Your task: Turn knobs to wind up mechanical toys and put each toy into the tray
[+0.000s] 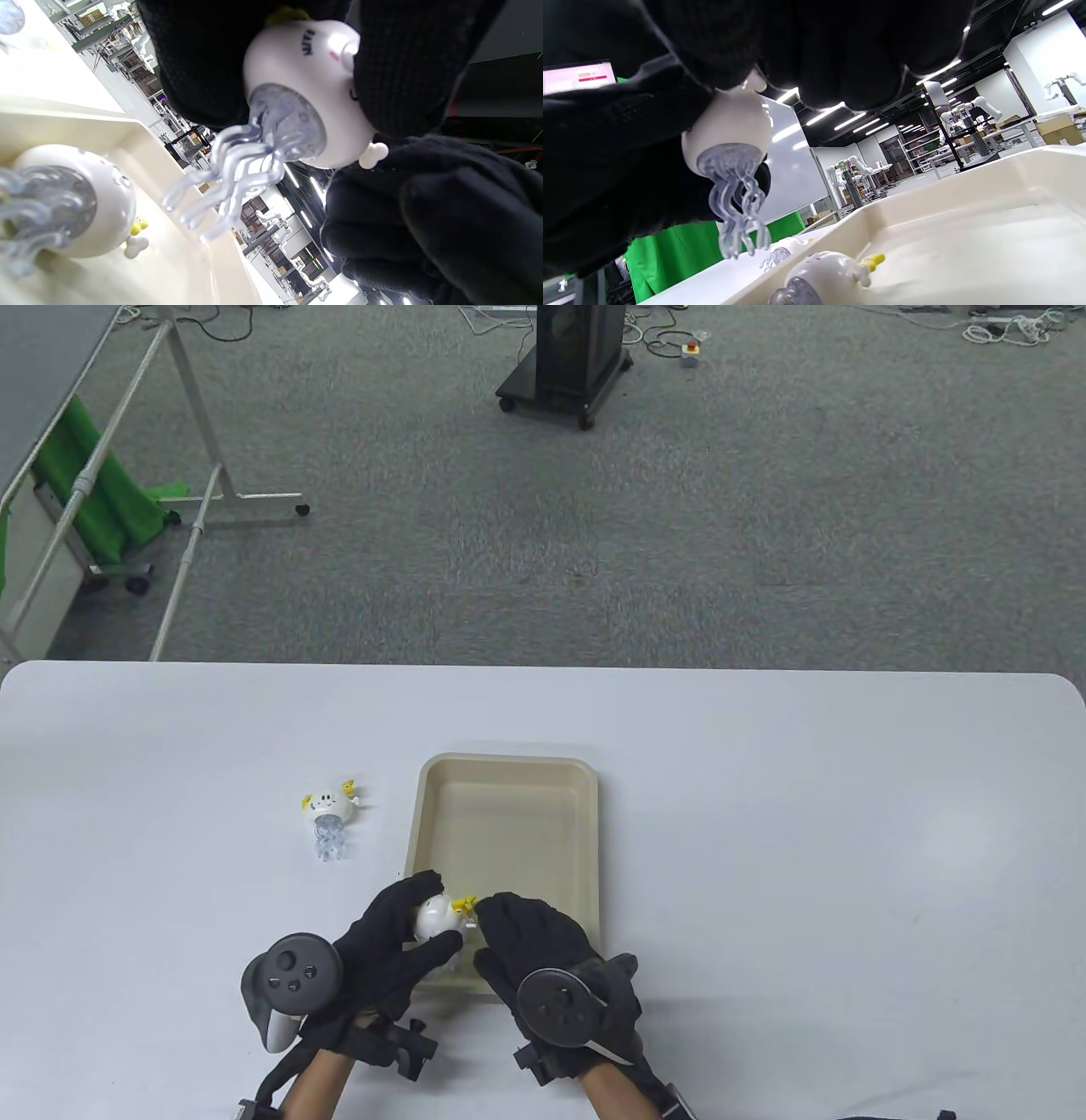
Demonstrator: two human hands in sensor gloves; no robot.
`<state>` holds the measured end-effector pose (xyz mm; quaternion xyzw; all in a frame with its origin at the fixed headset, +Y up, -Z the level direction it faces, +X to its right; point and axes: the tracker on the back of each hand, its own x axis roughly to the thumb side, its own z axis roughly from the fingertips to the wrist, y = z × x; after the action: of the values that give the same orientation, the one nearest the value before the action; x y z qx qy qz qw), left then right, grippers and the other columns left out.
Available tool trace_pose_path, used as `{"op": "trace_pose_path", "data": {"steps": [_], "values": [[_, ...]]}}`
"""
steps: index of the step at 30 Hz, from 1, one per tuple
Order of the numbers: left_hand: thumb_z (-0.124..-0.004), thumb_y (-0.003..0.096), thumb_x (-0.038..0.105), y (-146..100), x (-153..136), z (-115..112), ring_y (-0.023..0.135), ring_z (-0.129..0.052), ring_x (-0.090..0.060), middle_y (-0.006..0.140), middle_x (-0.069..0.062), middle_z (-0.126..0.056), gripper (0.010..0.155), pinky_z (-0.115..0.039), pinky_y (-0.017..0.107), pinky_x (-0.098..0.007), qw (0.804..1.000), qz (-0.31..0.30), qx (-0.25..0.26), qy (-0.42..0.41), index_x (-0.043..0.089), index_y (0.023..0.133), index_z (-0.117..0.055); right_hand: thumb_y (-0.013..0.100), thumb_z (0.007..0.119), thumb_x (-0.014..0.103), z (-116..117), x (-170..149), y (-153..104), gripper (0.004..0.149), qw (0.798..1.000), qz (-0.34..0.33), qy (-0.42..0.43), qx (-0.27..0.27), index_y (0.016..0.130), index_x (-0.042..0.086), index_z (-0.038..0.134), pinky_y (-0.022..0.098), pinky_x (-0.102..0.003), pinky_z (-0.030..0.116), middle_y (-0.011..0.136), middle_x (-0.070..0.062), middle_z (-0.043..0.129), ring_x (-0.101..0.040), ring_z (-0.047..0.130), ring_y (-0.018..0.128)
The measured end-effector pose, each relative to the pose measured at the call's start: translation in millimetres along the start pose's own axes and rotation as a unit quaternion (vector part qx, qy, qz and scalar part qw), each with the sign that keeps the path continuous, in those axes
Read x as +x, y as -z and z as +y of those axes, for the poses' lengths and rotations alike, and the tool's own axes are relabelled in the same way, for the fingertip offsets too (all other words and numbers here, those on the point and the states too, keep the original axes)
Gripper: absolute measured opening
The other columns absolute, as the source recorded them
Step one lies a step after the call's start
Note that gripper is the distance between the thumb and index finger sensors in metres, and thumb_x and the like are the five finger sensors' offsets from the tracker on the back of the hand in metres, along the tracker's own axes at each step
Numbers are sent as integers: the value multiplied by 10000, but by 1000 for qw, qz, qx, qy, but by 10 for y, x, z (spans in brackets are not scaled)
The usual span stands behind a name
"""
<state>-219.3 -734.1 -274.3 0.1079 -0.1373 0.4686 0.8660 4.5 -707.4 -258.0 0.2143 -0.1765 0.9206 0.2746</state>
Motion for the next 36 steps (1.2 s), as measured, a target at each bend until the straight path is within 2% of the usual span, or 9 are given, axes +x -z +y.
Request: {"op": "trace_pose_path", "data": {"steps": [10,13,18,22,25,27,30,33,36], "values": [[-940,371,498,-6,63,-57,797,-1020,-290,1016,-77,-802,764,-967,577,-342,1000,-7,-5,4,214,1054,-749,415,795,378,54,-255,108,433,980,97,173,5,760,119,833,425,-462,821,661,-104,947,-289,968,491],[-940,371,493,-5,76,-74,795,-1020,-294,1017,-78,-801,766,-967,577,-344,1000,-7,-9,2,209,1056,-748,412,807,399,103,-391,126,418,946,173,271,26,690,93,874,340,-456,836,556,-112,977,-279,983,385],[-938,372,488,1,94,-126,803,-1018,-290,1023,-73,-796,762,-965,584,-343,999,-12,-21,23,218,1057,-744,415,807,402,273,-575,48,409,835,345,421,76,591,40,882,213,-432,848,414,-110,996,-248,990,235],[-938,371,488,-4,87,-135,801,-1018,-291,1022,-73,-797,762,-965,583,-343,999,-15,-24,29,215,1056,-746,423,787,397,333,-609,6,396,801,381,452,88,571,41,874,192,-420,850,388,-96,994,-233,988,209],[-938,371,488,-3,66,-122,799,-1020,-290,1020,-74,-798,760,-968,578,-343,999,-11,-20,27,216,1054,-747,432,786,405,315,-606,22,409,820,347,444,96,611,47,870,239,-439,844,444,-105,992,-258,990,268],[-935,373,491,-5,42,-117,797,-1020,-292,1020,-75,-797,762,-967,577,-342,999,-5,-15,27,215,1056,-744,443,780,418,254,-590,28,429,854,312,407,88,670,64,861,308,-465,832,530,-121,982,-294,987,356],[-936,373,488,-11,10,-108,795,-1018,-297,1017,-80,-798,762,-966,574,-346,1000,1,-11,24,208,1055,-744,415,804,428,89,-516,27,509,920,239,310,-6,760,55,822,386,-501,805,657,-166,942,-351,963,474],[-934,374,487,-11,4,-97,797,-1016,-298,1017,-81,-796,761,-963,576,-347,1000,3,-8,21,207,1056,-743,411,822,409,-54,-374,43,570,974,143,177,-4,879,98,729,524,-499,767,830,-150,850,-352,906,651],[-931,377,489,-12,5,-99,798,-1015,-297,1019,-81,-793,762,-962,578,-346,1000,3,-7,18,208,1058,-738,409,839,384,-70,-235,24,622,990,93,102,6,951,141,655,646,-509,695,953,-126,757,-357,823,794]]}}
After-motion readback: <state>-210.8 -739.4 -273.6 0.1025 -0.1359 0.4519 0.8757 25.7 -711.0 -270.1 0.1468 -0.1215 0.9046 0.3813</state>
